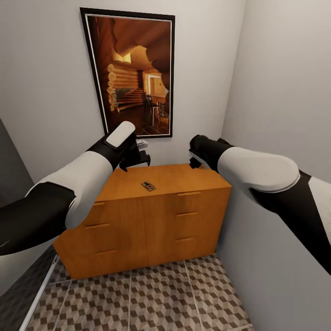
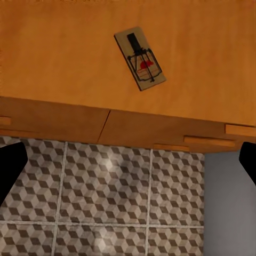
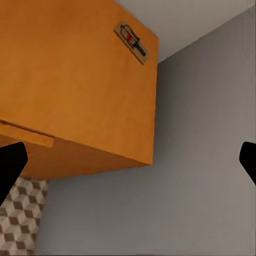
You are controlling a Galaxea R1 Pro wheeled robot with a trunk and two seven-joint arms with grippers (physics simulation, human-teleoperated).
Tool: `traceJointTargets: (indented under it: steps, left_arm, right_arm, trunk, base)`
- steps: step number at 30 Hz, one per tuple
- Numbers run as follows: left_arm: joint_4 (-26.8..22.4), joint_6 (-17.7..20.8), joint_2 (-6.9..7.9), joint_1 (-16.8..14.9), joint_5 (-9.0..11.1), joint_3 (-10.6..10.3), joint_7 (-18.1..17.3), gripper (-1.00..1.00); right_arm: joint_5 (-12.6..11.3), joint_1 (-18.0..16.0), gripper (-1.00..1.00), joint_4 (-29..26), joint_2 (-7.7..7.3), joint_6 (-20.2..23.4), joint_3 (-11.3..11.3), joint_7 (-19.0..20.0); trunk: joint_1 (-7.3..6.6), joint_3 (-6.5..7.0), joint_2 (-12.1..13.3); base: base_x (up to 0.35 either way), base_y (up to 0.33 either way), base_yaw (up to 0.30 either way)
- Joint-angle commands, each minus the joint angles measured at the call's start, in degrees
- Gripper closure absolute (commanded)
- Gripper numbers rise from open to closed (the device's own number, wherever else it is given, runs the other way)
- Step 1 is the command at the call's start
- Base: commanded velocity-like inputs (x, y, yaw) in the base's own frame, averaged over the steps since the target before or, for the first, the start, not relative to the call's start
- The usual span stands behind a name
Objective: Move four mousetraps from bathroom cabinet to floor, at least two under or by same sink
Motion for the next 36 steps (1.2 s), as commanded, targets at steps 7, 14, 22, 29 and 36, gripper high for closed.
traceJointTargets:
  steps: [7, 14, 22, 29, 36]
  left_arm:
    - [0.0, 0.2, 0.11, 0.0, 0.6, -0.5, 0.5, -1.00]
    - [0.0, 0.4, 0.12, 0.0, 0.6, -0.5, 0.4, -1.00]
    - [0.0, 0.4, 0.12, 0.0, 0.5, -0.6, 0.2, -1.00]
    - [0.0, 0.3, 0.13, -0.1, 0.5, -0.6, -0.3, -1.00]
    - [0.2, -0.6, 0.14, 0.0, 0.9, -0.4, -0.5, -1.00]
  right_arm:
    - [10.5, 0.0, -1.00, 7.4, 0.00, 1.5, 1.6, 22.5]
    - [27.2, 0.0, -1.00, 10.1, 0.00, 1.4, 1.9, 44.9]
    - [32.0, 0.0, -1.00, 10.5, -2.72, -4.1, 1.9, 60.5]
    - [32.9, -0.6, -1.00, 10.7, -3.42, -10.7, 1.9, 70.2]
    - [30.8, -1.2, -1.00, 10.7, -0.35, -5.3, 1.7, 53.2]
  trunk:
    - [0.00, -0.07, 0.0]
    - [0.00, -0.07, 0.0]
    - [0.00, -0.07, 0.0]
    - [0.00, -0.07, 0.0]
    - [0.00, -0.07, 0.0]
  base:
    - [0.000, 0.000, 0.000]
    - [0.000, 0.000, 0.000]
    - [0.000, 0.000, 0.000]
    - [0.000, 0.000, 0.000]
    - [0.000, 0.000, 0.000]
